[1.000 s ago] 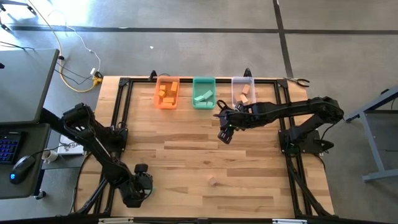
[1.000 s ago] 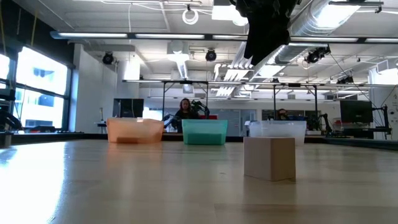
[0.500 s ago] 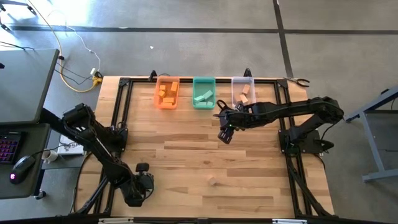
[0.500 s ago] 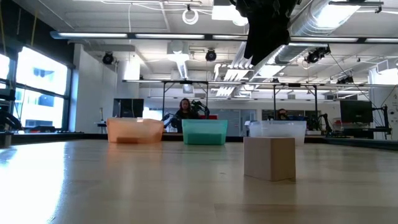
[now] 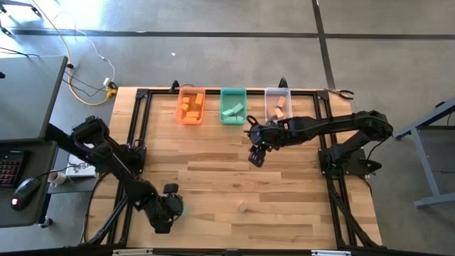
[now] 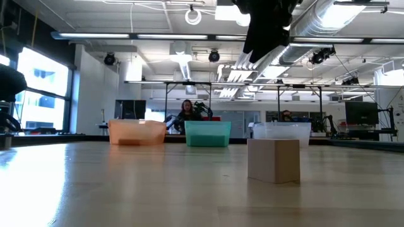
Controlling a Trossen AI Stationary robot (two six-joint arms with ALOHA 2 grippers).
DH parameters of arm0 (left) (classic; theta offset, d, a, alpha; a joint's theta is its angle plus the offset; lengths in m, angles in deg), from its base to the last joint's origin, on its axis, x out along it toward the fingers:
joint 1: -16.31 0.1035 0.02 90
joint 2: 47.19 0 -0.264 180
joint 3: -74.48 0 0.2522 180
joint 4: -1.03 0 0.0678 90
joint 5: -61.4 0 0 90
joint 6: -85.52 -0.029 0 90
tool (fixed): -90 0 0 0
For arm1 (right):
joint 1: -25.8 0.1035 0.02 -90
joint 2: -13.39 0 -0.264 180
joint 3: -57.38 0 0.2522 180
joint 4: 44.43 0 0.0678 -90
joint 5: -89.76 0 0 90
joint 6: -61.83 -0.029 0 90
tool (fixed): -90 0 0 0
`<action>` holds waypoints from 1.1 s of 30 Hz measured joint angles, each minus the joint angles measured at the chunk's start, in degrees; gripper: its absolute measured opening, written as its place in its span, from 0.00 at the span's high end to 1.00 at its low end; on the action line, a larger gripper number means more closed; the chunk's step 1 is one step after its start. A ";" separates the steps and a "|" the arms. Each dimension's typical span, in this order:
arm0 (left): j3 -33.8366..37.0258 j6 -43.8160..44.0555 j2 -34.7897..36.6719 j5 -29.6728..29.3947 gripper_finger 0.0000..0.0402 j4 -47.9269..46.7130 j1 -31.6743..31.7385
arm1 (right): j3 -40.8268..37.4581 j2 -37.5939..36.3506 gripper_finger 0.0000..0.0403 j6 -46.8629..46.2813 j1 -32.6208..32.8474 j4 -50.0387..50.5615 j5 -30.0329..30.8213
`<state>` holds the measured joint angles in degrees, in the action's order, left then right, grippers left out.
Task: Sort & place blocks by color
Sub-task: Put the blue block into the blue bin
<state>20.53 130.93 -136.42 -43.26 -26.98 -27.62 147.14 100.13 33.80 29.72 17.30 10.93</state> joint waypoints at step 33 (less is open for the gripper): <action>-0.02 -24.76 0.11 7.07 0.95 28.55 15.80 | 0.02 7.60 0.44 40.32 16.77 -26.71 -8.65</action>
<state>20.51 106.17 -136.31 -36.19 1.57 -11.82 147.17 107.72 74.12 46.49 -9.41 2.28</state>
